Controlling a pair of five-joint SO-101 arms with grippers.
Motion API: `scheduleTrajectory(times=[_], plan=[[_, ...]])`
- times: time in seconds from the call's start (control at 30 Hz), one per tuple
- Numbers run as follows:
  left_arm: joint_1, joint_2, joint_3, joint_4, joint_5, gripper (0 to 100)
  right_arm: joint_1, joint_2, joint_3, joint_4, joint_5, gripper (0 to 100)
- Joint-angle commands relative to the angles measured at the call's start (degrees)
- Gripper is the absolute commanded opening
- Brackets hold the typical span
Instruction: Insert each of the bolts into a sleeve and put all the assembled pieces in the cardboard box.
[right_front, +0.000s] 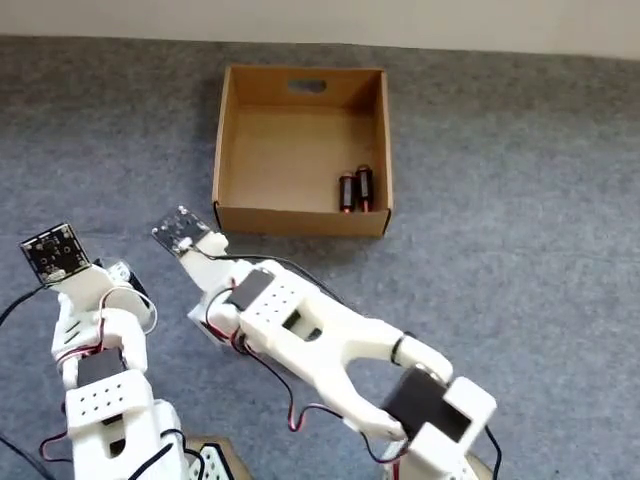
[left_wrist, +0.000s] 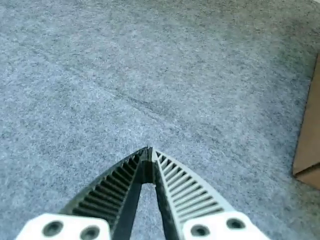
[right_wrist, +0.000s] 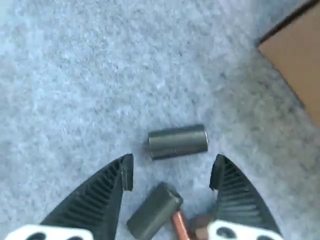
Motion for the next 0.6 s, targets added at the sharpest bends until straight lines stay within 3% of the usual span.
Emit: scheduleTrajectory(times=[0.0, 0.33, 0.57], plan=[[-0.5, 0.0, -2.2, -1.2, 0.4, 2, 0.0, 3.8, -5.1, -0.7, 1.1, 24.2], [-0.2, 0.0, -2.2, -1.2, 0.4, 2, 4.0, 9.5, -10.2, -0.4, 1.1, 23.9], [-0.1, 0.0, -2.2, -1.2, 0.4, 2, 3.6, 9.4, -10.5, -0.5, 1.1, 7.6]])
